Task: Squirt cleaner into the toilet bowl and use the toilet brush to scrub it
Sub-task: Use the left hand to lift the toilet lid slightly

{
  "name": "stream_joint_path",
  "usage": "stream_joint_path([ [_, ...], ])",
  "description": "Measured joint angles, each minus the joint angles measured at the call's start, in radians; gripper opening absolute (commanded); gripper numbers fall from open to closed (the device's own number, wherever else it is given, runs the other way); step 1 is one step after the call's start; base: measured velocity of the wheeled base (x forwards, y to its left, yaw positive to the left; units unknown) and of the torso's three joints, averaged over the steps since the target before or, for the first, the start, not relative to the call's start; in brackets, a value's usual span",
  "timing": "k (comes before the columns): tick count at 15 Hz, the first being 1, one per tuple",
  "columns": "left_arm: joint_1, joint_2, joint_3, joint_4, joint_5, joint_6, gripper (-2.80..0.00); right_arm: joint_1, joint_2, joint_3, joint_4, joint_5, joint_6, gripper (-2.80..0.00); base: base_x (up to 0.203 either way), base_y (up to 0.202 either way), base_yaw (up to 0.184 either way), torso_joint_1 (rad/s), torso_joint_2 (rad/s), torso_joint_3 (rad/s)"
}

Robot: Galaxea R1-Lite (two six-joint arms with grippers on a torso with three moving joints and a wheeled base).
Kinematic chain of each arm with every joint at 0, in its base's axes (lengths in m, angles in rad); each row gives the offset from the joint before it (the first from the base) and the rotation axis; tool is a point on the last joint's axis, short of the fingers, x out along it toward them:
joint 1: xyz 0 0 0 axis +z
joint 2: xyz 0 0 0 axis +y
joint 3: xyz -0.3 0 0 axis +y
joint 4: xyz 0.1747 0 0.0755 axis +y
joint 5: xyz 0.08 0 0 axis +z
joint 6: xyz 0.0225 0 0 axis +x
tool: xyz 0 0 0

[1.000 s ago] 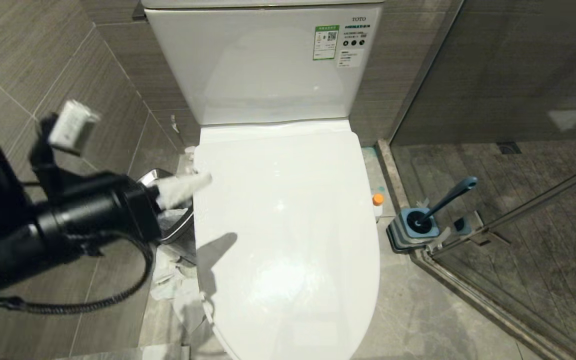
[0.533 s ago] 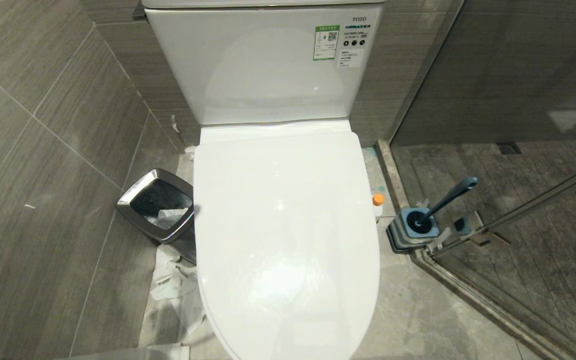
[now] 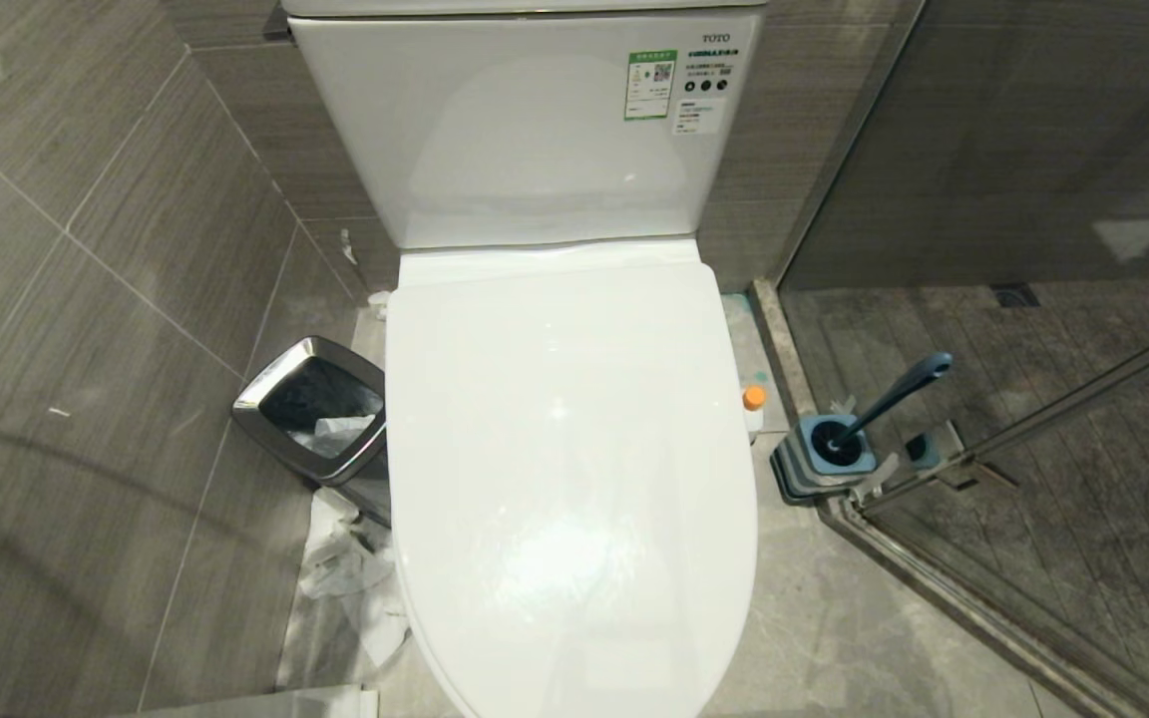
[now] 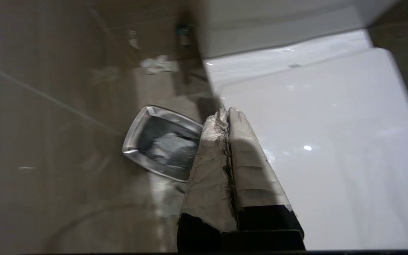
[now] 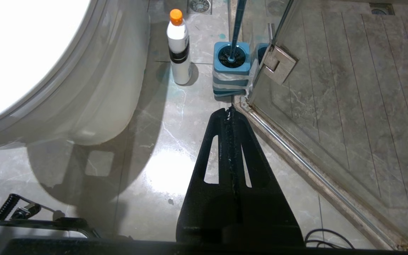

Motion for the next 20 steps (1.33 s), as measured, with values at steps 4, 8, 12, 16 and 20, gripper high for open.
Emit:
stream_joint_path([
  [4, 0.065, 0.062, -0.06, 0.011, -0.029, 0.008, -2.8, -0.001, 0.0, 0.0, 0.0, 0.0, 0.0, -2.8, 0.0, 0.0, 0.0, 0.0, 0.0, 0.0],
  [8, 0.069, 0.105, -0.041, 0.02, -0.029, -0.027, -2.8, 0.0, 0.0, 0.0, 0.0, 0.0, 0.0, -2.8, 0.0, 0.0, 0.0, 0.0, 0.0, 0.0],
  [12, 0.068, 0.228, -0.059, 0.046, -0.046, -0.236, -2.8, 0.0, 0.0, 0.0, 0.0, 0.0, 0.0, -2.8, 0.0, 0.0, 0.0, 0.0, 0.0, 0.0],
  [16, 0.091, 0.374, -0.085, 0.097, -0.22, -0.427, -2.8, 0.0, 0.0, 0.0, 0.0, 0.0, 0.0, -2.8, 0.0, 0.0, 0.0, 0.0, 0.0, 0.0],
  [20, 0.181, 0.461, -0.09, 0.101, -0.452, -0.443, -2.8, 0.0, 0.0, 0.0, 0.0, 0.0, 0.0, -2.8, 0.0, 0.0, 0.0, 0.0, 0.0, 0.0],
])
